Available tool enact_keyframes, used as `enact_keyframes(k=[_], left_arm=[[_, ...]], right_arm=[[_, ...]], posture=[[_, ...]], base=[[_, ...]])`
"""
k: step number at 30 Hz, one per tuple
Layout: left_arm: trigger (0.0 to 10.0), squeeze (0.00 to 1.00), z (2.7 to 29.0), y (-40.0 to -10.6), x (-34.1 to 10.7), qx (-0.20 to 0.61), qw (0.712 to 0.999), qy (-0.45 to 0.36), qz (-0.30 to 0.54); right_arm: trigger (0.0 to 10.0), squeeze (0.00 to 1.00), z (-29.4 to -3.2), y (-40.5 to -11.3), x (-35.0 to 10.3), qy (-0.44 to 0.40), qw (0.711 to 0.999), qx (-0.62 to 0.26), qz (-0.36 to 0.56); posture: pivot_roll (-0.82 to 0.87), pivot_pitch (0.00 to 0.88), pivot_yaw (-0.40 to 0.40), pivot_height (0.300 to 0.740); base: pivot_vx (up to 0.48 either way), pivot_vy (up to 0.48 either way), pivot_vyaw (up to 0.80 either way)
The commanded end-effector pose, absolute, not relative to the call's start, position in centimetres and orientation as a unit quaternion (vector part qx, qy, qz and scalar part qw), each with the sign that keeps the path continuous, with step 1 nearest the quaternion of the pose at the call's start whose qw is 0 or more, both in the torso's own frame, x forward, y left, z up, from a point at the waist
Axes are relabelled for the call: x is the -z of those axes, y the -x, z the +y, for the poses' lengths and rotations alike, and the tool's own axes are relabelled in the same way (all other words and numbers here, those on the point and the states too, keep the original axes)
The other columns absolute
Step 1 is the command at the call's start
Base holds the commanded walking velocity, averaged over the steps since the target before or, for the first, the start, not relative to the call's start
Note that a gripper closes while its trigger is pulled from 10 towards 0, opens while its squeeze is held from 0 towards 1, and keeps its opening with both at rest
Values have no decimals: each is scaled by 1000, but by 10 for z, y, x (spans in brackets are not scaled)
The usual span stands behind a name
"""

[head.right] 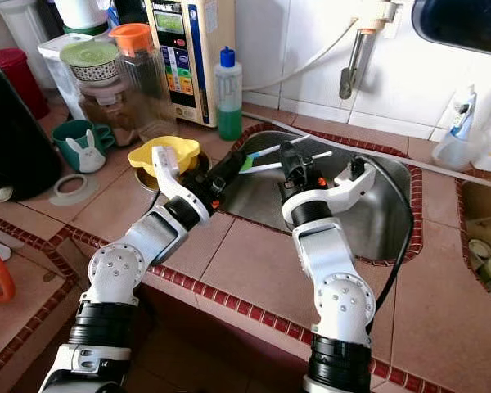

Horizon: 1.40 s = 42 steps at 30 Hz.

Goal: Kitchen organization

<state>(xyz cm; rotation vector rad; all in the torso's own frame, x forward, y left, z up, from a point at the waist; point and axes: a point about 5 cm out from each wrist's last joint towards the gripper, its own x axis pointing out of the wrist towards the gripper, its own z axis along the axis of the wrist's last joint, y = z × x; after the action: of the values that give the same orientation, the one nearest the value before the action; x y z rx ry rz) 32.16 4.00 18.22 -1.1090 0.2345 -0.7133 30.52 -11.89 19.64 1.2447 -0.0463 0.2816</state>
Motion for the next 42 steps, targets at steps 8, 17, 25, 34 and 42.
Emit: enact_keyframes(k=[8,17,25,34,42], left_arm=[[10000,1000,20,-321,-192,330,754,557,110],[10000,1000,23,-322,-189,325,760,551,117],[10000,1000,25,-314,-181,368,831,403,109],[10000,1000,32,-314,-176,369,864,330,88],[10000,1000,35,-313,-177,367,892,256,56]], right_arm=[[0,0,-110,-304,-195,-579,805,-126,-19],[0,0,-112,-305,-193,-554,824,-114,-23],[0,0,-133,-315,-186,-375,924,-56,-44],[0,0,-159,-327,-169,-293,955,-17,-42],[235,0,-162,-337,-160,-136,990,-22,-38]], posture=[[70,37,31,740],[73,33,32,740],[81,31,33,740],[93,35,26,740],[99,33,27,740]], base=[[0,0,0],[0,0,0],[0,0,0],[0,0,0],[0,0,0]])
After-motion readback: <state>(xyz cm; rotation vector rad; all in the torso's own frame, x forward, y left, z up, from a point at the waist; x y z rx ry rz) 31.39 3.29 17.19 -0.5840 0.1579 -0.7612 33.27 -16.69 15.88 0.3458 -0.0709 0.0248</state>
